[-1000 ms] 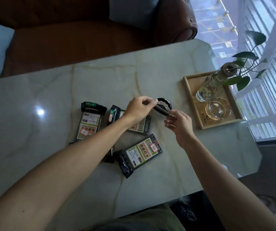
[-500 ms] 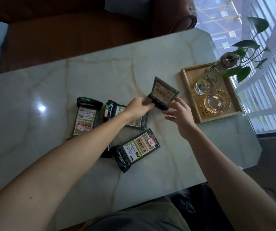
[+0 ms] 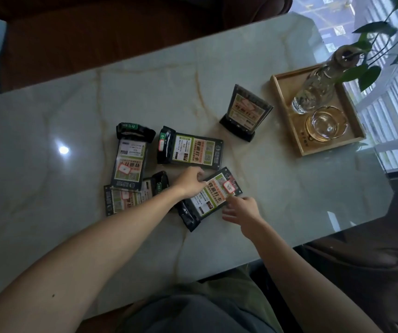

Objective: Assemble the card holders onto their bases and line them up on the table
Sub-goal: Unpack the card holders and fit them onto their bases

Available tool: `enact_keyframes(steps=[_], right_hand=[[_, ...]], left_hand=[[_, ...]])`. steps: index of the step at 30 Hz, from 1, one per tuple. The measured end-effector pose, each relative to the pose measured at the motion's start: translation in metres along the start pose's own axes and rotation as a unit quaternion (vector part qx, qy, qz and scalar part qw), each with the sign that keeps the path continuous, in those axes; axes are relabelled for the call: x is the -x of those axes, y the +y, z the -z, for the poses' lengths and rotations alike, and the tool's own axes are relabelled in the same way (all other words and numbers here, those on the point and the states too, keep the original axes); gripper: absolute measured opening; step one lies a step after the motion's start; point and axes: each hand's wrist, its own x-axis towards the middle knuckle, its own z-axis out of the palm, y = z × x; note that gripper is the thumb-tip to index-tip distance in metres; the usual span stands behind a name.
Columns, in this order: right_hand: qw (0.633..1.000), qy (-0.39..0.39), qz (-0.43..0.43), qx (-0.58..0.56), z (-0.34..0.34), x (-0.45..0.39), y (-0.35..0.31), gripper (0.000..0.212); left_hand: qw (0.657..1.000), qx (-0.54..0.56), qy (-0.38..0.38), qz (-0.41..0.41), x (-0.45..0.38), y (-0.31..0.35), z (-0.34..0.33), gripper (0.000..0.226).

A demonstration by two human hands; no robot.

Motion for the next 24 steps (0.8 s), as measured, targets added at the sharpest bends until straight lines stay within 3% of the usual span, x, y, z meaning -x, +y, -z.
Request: enact_keyframes(steps=[3, 6, 9, 15, 21, 24], right_hand=[[0.995, -0.019, -0.021, -0.091, -0.009, 0.006, 0.01, 0.016], [0.995, -0.014, 0.0, -0.098, -0.01, 0.01, 0.013, 0.007], [0.995, -0.01, 0.066, -0.078, -0.004, 0.018, 0.008, 0.011], [0.972, 0.022, 0.232, -0.014, 0.017, 0.035, -0.031, 0.014], [0.934, 0.096, 0.335, 0.08, 0.038, 0.033, -0.059, 0.015], [0.913, 0.12, 0.37, 0.124, 0.047, 0.031, -0.062, 0.014]], left_hand=[[1.0, 0.018, -0.002, -0.011, 0.004, -0.004, -0.003, 0.026], [0.999, 0.014, -0.013, -0.034, 0.011, -0.004, -0.001, 0.018], [0.997, 0.023, -0.018, -0.068, 0.019, 0.0, 0.004, 0.008], [0.988, 0.075, 0.02, -0.131, 0.024, 0.026, 0.02, 0.015], [0.975, 0.118, 0.074, -0.174, 0.021, 0.054, 0.02, 0.006], [0.968, 0.127, 0.094, -0.194, 0.02, 0.059, 0.014, 0.015]])
